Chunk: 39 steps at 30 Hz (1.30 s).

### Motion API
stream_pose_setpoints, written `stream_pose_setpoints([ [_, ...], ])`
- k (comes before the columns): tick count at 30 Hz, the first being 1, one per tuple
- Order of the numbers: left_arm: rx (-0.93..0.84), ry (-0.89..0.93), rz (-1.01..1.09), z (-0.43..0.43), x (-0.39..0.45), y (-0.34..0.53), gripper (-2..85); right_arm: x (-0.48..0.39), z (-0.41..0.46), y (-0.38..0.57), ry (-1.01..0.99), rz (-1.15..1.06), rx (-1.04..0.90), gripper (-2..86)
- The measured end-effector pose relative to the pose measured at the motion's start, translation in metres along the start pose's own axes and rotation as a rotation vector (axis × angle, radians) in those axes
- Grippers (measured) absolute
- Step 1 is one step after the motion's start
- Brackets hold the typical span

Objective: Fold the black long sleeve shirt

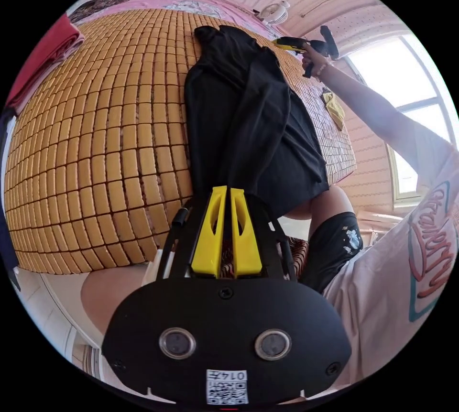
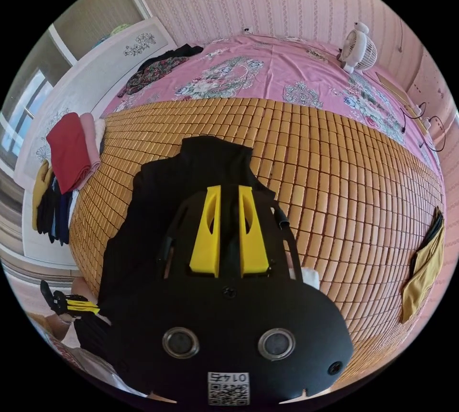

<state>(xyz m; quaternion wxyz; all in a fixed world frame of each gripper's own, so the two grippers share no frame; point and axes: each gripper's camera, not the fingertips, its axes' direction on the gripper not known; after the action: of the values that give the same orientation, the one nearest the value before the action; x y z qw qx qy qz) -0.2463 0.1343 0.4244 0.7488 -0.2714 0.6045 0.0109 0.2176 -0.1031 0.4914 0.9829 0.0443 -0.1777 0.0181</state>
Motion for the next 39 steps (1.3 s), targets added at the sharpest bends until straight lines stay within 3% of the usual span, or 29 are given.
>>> stream_pose_setpoints([
  [4,0.0,-0.138,0.051,-0.019,-0.011,-0.017,0.4,0.017,-0.012,0.003,0.054,0.03,0.019,7.1],
  [8,0.115,-0.18,0.172,-0.037,-0.02,-0.091,3.3,0.034,-0.004,0.002,0.09,0.049,-0.042,9.3],
  [12,0.256,-0.121,0.211,-0.046,-0.022,-0.189,6.0,0.053,0.016,-0.007,-0.003,0.13,-0.088,13.1],
  [14,0.302,-0.054,0.127,-0.035,-0.04,-0.256,8.7,0.06,0.024,-0.01,-0.036,0.16,-0.098,12.2],
  [18,0.238,-0.008,-0.016,0.004,-0.066,-0.331,13.4,0.068,0.026,-0.02,-0.081,0.143,-0.075,5.7],
  [23,0.139,-0.185,0.028,0.03,-0.054,-0.38,5.2,0.069,0.018,-0.038,-0.032,0.039,-0.103,2.0],
  [25,0.102,-0.182,0.012,0.029,-0.054,-0.391,2.5,0.073,0.009,-0.046,-0.003,0.019,-0.089,1.2],
  [33,0.33,-0.13,0.097,-0.045,-0.029,-0.376,-0.1,0.084,-0.051,-0.048,-0.051,0.091,0.104,0.7],
  [39,0.49,-0.091,0.414,-0.104,-0.001,-0.24,0.8,0.047,-0.134,0.013,-0.196,-0.118,0.275,1.2],
])
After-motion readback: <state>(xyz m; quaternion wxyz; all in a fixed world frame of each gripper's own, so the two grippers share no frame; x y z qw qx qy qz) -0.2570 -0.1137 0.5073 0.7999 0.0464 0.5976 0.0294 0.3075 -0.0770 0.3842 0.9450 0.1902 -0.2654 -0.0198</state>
